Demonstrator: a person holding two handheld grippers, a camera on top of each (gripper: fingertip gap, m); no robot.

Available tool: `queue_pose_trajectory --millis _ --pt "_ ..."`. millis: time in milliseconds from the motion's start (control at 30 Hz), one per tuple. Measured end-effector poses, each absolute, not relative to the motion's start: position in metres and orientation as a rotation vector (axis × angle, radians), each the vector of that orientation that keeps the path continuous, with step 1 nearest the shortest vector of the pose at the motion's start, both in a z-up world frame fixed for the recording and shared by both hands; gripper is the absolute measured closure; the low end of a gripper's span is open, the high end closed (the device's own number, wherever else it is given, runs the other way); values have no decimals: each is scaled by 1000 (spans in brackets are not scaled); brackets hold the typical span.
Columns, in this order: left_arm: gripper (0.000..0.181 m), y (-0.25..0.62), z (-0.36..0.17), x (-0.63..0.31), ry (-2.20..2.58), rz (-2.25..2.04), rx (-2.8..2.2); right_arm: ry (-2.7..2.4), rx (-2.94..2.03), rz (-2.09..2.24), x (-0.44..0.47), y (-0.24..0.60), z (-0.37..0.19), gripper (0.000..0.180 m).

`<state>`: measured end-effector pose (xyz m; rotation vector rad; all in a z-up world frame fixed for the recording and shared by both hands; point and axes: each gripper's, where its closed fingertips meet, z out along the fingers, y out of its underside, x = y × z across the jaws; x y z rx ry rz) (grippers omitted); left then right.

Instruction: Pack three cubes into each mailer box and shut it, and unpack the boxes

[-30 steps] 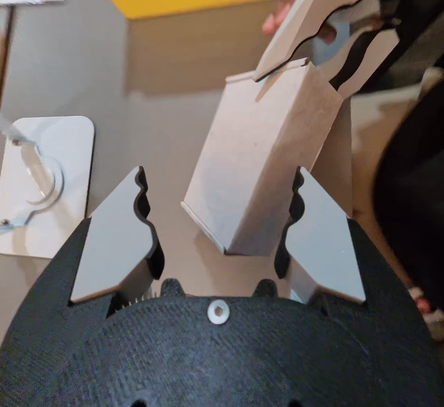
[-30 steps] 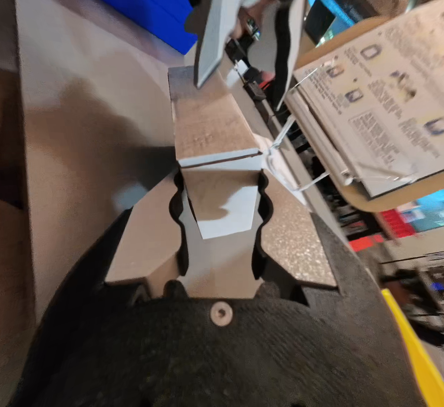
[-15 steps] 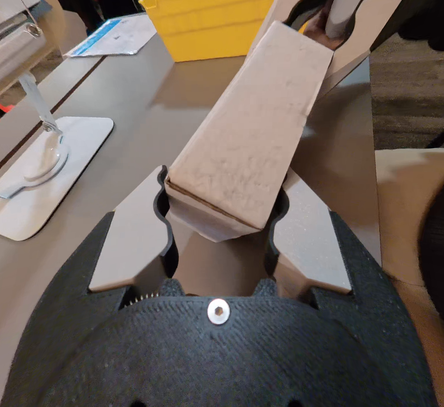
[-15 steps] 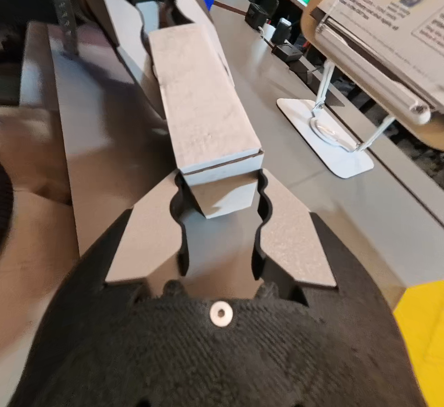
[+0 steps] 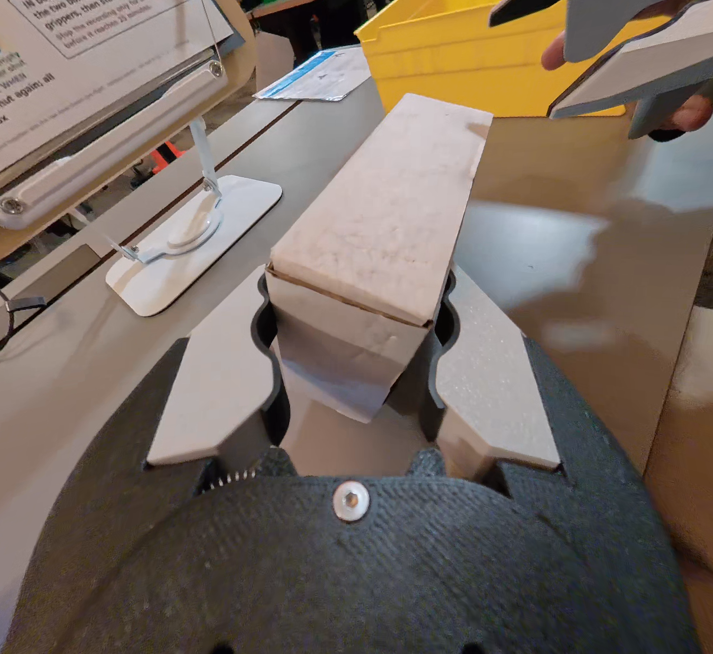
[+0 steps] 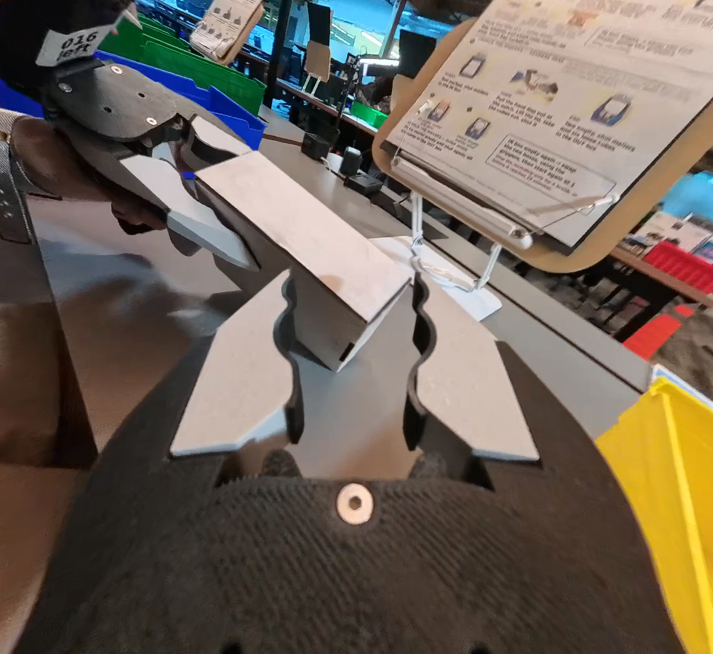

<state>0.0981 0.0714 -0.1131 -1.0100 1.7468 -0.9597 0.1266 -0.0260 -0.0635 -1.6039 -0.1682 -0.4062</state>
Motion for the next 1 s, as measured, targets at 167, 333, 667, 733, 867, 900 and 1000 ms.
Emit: queue_pose_trajectory --millis 167,333,667,733,867,900,1000 --pt "96 61 -112 107 1755 -973 -988 -185 -1621 -491 121 -36 -62 128" --pt "96 48 -113 115 1780 -990 -940 -186 -1666 -556 118 -40 -68 131" --pt "99 40 -110 125 1766 -1006 -897 -175 -1638 -659 95 -25 -60 139" --pt "99 35 -110 125 1770 -1030 -901 -214 -1644 -752 97 -26 -62 141" --pt "100 22 -109 122 1788 -1028 -848 -280 -1633 -901 103 -31 -61 148" --pt "100 19 -109 121 1792 -1025 -836 -297 -1632 -921 103 -31 -61 148" --pt "101 10 -109 119 1803 -1042 -830 -372 -1622 -1006 103 -34 -61 151"
